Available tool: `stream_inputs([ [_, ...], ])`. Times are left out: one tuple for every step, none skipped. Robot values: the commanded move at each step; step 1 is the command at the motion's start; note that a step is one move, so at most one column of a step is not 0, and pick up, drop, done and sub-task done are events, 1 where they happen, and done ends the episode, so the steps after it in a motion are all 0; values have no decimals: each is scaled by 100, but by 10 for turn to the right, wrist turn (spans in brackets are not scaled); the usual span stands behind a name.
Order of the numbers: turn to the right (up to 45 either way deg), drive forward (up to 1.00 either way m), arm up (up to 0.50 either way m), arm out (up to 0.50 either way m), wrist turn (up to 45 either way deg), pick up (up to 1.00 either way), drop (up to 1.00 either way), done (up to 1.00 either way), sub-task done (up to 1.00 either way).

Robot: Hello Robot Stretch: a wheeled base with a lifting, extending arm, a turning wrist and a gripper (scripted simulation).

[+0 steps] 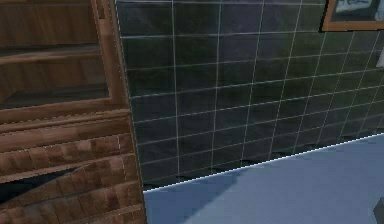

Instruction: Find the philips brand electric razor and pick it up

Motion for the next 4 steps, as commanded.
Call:
stream_inputs([
  [0, 0, 0, 0, 0, 100, 0, 0, 0],
  [0, 0, -24, 0, 0, 0, 0, 0, 0],
  [0, 0, 0, 0, -450, 0, 0, 0, 0],
  [0, 0, 0, 0, -450, 0, 0, 0, 0],
])
